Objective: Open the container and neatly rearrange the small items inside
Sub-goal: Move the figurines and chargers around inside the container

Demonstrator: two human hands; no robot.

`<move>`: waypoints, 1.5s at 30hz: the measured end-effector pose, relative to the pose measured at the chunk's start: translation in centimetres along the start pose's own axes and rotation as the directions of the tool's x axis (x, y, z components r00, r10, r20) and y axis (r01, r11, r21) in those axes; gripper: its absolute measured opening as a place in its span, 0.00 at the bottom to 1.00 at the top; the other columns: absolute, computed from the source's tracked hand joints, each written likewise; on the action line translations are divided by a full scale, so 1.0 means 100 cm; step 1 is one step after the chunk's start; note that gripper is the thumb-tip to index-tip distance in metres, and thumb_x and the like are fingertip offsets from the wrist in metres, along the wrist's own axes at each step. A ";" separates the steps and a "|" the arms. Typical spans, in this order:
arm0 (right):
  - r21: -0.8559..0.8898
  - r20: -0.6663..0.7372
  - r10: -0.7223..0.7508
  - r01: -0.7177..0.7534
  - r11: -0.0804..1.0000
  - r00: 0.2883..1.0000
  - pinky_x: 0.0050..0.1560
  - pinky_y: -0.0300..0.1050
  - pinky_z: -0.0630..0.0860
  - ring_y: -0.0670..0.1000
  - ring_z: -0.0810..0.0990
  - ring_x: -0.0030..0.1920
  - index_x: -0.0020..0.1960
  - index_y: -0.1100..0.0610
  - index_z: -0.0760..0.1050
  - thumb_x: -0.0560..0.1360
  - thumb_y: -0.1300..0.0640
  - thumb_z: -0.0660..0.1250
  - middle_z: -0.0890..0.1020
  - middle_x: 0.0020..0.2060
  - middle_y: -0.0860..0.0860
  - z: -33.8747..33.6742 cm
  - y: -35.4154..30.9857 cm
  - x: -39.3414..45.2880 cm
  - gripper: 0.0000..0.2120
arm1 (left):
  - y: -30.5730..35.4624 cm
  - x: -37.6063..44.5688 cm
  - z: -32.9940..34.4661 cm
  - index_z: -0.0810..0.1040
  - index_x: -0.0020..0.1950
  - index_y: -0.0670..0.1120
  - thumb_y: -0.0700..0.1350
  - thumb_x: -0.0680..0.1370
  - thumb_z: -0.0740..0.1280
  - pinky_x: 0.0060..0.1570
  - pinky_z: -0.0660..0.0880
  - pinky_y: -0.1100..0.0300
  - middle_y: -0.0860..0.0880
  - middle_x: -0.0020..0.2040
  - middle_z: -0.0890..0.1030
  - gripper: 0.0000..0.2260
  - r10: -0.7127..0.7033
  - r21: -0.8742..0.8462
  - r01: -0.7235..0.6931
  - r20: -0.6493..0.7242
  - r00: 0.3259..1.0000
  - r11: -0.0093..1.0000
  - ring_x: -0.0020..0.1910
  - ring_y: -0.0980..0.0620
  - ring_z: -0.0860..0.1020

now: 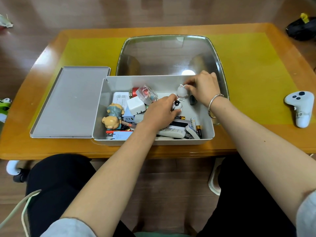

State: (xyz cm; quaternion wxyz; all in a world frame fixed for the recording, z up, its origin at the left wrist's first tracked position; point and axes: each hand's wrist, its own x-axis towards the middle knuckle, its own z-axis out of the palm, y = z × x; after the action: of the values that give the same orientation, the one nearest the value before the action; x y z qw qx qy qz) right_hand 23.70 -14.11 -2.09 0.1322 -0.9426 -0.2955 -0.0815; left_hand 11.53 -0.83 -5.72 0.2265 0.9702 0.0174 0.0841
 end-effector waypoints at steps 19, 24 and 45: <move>-0.066 0.006 -0.004 0.004 0.998 1.000 0.53 0.49 0.65 0.59 0.72 0.55 0.52 0.54 0.81 0.76 0.55 0.65 0.82 0.46 0.55 -0.006 0.004 -0.003 0.08 | 0.001 0.001 0.004 0.70 0.61 0.47 0.54 0.78 0.64 0.38 0.69 0.55 0.47 0.52 0.79 0.16 0.047 0.059 -0.046 -0.017 0.999 0.997 0.48 0.45 0.78; -0.087 0.013 -0.005 0.006 0.996 1.000 0.54 0.50 0.63 0.58 0.71 0.56 0.54 0.53 0.81 0.75 0.55 0.67 0.79 0.50 0.54 -0.004 0.002 -0.003 0.09 | 0.001 0.001 0.004 0.69 0.61 0.47 0.53 0.78 0.64 0.38 0.68 0.56 0.47 0.51 0.79 0.16 0.048 0.066 -0.048 -0.008 0.999 0.997 0.48 0.45 0.77; 0.094 -0.172 0.081 -0.065 0.993 0.982 0.51 0.50 0.60 0.55 0.71 0.55 0.50 0.53 0.81 0.76 0.58 0.65 0.82 0.47 0.49 0.003 0.005 -0.017 0.07 | 0.023 0.037 -0.021 0.73 0.58 0.43 0.42 0.76 0.67 0.44 0.69 0.53 0.41 0.54 0.73 0.12 -0.083 0.008 0.083 0.069 0.994 0.997 0.47 0.40 0.74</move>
State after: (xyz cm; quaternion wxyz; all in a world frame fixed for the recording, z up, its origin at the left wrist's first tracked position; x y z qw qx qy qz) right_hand 22.61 -15.37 -2.83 0.2022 -0.9352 -0.2513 -0.1464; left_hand 14.80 -1.73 -2.27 0.2279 0.9715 0.0502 0.0409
